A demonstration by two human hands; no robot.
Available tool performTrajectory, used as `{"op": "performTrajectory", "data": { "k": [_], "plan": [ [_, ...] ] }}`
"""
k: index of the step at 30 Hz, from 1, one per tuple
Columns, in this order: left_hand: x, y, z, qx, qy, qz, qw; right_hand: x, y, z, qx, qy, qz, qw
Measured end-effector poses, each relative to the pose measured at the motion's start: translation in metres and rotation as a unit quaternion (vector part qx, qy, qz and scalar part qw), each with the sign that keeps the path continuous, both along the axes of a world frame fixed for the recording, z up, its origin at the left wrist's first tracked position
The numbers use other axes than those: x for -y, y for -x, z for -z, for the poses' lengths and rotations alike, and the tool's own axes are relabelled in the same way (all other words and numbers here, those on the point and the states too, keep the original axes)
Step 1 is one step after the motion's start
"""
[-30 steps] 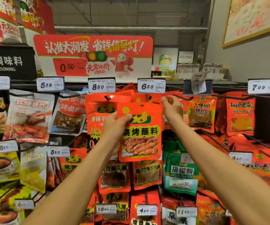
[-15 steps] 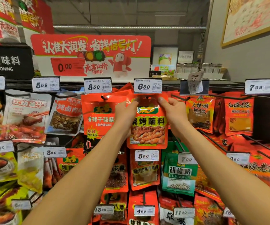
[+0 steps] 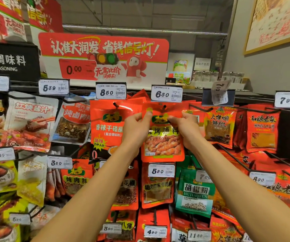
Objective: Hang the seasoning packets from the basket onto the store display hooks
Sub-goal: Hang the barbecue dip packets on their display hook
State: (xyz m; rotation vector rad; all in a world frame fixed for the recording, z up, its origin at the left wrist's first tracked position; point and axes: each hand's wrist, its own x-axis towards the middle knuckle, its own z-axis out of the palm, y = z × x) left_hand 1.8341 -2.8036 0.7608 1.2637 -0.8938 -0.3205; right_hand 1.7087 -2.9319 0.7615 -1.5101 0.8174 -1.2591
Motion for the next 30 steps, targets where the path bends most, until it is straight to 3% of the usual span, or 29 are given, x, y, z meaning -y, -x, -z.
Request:
{"op": "performTrajectory", "data": {
  "k": [13,19,25,30],
  "plan": [
    [-0.014,-0.002,0.009,0.013,-0.072,0.04,0.997,0.067,-0.061,-0.015,-0.092,-0.009,0.18,0.979],
    [-0.016,-0.004,0.013,-0.014,-0.067,0.057,0.996,0.045,-0.025,0.001,-0.167,0.023,0.163,0.972],
    [-0.035,0.0,0.013,-0.055,-0.083,0.088,0.991,-0.019,0.051,0.008,-0.037,-0.017,0.03,0.999],
    [-0.055,0.016,0.03,-0.07,-0.08,0.085,0.991,-0.066,0.123,0.034,-0.041,0.003,-0.039,0.998]
  ]
}}
